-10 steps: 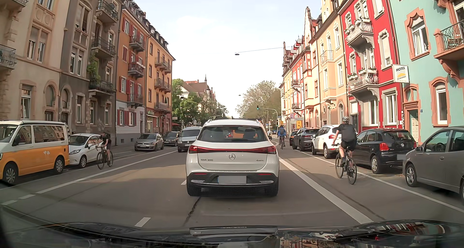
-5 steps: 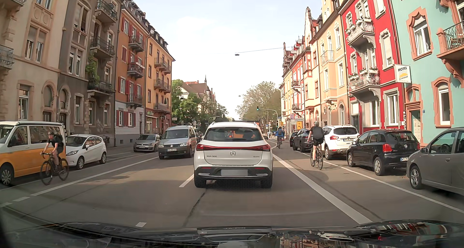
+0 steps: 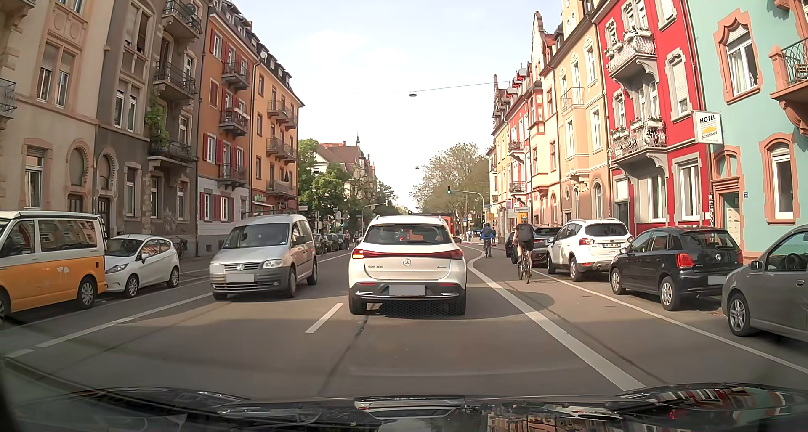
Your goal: Follow the waypoints while adhering to traffic rules and regulations
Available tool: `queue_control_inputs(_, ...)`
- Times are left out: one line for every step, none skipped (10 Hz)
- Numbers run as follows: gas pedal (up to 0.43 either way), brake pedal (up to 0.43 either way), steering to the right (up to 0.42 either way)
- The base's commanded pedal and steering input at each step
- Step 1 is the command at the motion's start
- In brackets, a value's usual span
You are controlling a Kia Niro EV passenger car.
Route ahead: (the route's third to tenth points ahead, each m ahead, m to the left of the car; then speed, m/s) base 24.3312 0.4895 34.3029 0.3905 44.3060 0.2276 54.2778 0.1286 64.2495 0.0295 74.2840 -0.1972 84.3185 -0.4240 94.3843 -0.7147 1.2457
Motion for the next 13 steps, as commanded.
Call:
queue_control_inputs(0.197,0.0,0.007)
queue_control_inputs(0.197,0.0,0.007)
queue_control_inputs(0.197,0.0,0.007)
queue_control_inputs(0.197,0.0,0.007)
queue_control_inputs(0.197,0.0,0.007)
queue_control_inputs(0.197,0.0,0.008)
queue_control_inputs(0.197,0.0,0.007)
queue_control_inputs(0.197,0.0,0.007)
queue_control_inputs(0.197,0.0,0.007)
queue_control_inputs(0.197,0.0,0.007)
queue_control_inputs(0.197,0.0,0.007)
queue_control_inputs(0.197,0.0,0.007)
queue_control_inputs(0.197,0.0,0.007)
